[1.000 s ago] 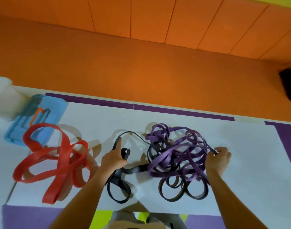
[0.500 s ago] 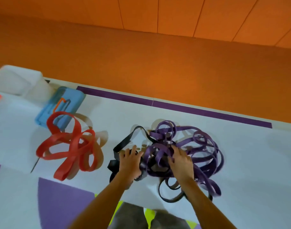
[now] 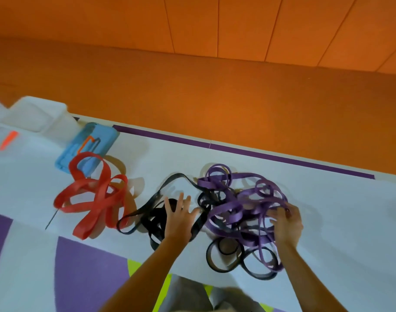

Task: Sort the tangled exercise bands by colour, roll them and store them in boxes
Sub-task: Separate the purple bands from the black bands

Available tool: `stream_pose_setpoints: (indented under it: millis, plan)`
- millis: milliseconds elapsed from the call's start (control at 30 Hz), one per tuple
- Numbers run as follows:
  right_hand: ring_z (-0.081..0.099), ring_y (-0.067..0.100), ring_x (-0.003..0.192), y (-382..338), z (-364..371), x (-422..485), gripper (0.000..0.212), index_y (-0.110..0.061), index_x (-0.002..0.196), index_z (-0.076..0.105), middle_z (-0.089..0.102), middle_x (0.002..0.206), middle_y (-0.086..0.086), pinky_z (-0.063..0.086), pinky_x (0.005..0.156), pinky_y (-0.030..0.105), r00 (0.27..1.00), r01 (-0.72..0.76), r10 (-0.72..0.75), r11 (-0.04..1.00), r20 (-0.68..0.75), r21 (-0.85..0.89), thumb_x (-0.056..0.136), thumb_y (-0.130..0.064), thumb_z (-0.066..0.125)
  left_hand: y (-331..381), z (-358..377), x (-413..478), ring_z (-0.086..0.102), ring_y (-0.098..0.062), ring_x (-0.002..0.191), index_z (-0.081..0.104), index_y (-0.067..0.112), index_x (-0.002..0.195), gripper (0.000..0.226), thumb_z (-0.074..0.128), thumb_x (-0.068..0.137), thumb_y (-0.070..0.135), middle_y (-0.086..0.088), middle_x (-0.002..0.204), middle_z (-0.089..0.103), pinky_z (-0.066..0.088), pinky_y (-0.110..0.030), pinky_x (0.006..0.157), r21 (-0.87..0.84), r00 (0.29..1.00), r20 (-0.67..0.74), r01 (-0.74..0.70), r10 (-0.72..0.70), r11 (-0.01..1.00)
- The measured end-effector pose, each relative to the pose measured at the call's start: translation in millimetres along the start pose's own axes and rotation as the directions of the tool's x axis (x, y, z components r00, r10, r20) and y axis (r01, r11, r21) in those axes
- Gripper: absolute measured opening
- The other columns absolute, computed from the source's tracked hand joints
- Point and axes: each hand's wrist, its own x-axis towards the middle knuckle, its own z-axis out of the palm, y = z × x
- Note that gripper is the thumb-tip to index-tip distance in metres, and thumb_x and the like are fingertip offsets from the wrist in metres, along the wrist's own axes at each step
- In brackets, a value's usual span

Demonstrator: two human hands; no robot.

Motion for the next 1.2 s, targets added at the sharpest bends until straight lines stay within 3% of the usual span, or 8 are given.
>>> stream_pose_setpoints:
  millis: [133,267,400,633,733,833,900,1200]
  plan:
    - [0.077,0.022,0.084,0.6,-3.7,-0.3,0.020,-0.023,0.122,0.059,0.078,0.100,0.005,0.064,0.082,0.047,0.997,-0.035,0.029,0.997,0.078,0.074,0.103,-0.027,0.057,20.2,1.4,-0.6,0.021,-0.026,0.161,0.049,0.028,0.151,0.061,0.066,0.093,0.035,-0.002,0.164,0.041,-0.004,-0.075,0.122,-0.276,0.987,-0.070,-0.162,0.148,0.948]
    - [0.074,0.026,0.094,-0.4,-1.2,-1.7,0.015,-0.024,0.116,0.062,0.077,0.099,0.002,0.059,0.087,0.051,0.968,-0.004,0.005,1.000,0.250,-0.004,0.102,-0.027,0.061,51.7,-1.6,2.2,0.057,-0.018,0.135,0.046,0.026,0.146,0.063,0.069,0.093,0.053,0.004,0.137,0.067,0.027,-0.059,0.124,-0.763,0.993,0.106,0.118,-0.058,0.635]
    - [0.069,0.032,0.088,3.2,-4.4,-3.1,0.010,-0.024,0.095,0.064,0.071,0.090,0.007,0.054,0.081,0.044,0.973,0.008,0.007,0.998,0.229,-0.062,0.098,-0.033,0.069,62.6,-6.1,5.0,0.074,-0.018,0.094,0.057,0.019,0.122,0.041,0.082,0.091,0.030,0.011,0.094,0.073,0.054,-0.016,0.076,-0.958,0.954,0.154,0.208,-0.258,0.199]
    - [0.071,0.034,0.093,-2.0,-13.5,-8.8,0.010,-0.022,0.101,0.062,0.073,0.094,0.008,0.058,0.084,0.047,0.946,0.053,-0.087,0.992,0.311,0.116,0.100,-0.028,0.070,76.2,-19.6,-11.9,0.072,-0.002,0.075,0.061,0.032,0.100,0.034,0.085,0.084,0.049,0.011,0.082,0.075,0.052,-0.014,0.065,-0.974,0.972,0.068,0.113,-0.224,0.195]
    - [0.073,0.030,0.103,-16.6,-9.4,-23.3,0.026,-0.020,0.115,0.066,0.076,0.108,0.013,0.056,0.095,0.045,0.810,-0.008,-0.092,0.986,0.579,0.168,0.094,-0.034,0.073,94.5,-32.6,-21.9,0.073,-0.001,0.088,0.062,0.041,0.108,0.037,0.082,0.081,0.056,0.015,0.096,0.077,0.057,-0.018,0.078,-0.971,0.998,0.002,0.017,-0.063,0.240]
    - [0.072,0.027,0.112,-25.1,-5.6,-36.7,0.040,-0.016,0.128,0.064,0.073,0.117,0.014,0.059,0.095,0.033,0.641,-0.068,-0.030,0.993,0.767,0.096,0.092,-0.029,0.076,111.3,-47.1,-26.6,0.074,-0.003,0.103,0.062,0.048,0.123,0.043,0.082,0.087,0.037,0.023,0.110,0.074,0.061,-0.021,0.086,-0.996,0.990,-0.043,-0.053,0.138,0.072]
    - [0.072,0.029,0.108,-25.5,-7.9,-35.0,0.029,-0.013,0.122,0.066,0.074,0.111,0.015,0.058,0.089,0.028,0.638,-0.007,-0.021,0.999,0.769,0.033,0.095,-0.014,0.075,112.9,-50.1,-27.2,0.073,-0.008,0.113,0.060,0.041,0.139,0.051,0.077,0.094,0.024,0.021,0.122,0.071,0.061,-0.025,0.094,-0.995,0.974,-0.065,-0.079,0.215,0.056]
    - [0.074,0.023,0.091,-34.9,-7.5,-12.3,0.031,-0.023,0.117,0.068,0.077,0.102,0.005,0.057,0.087,0.040,0.717,0.222,-0.132,0.974,0.684,-0.046,0.090,-0.023,0.082,116.6,-41.1,-16.6,0.077,-0.017,0.074,0.061,0.042,0.115,0.021,0.063,0.102,0.026,-0.001,0.089,0.079,0.065,-0.033,0.068,-0.974,0.934,0.028,-0.055,-0.356,-0.221]
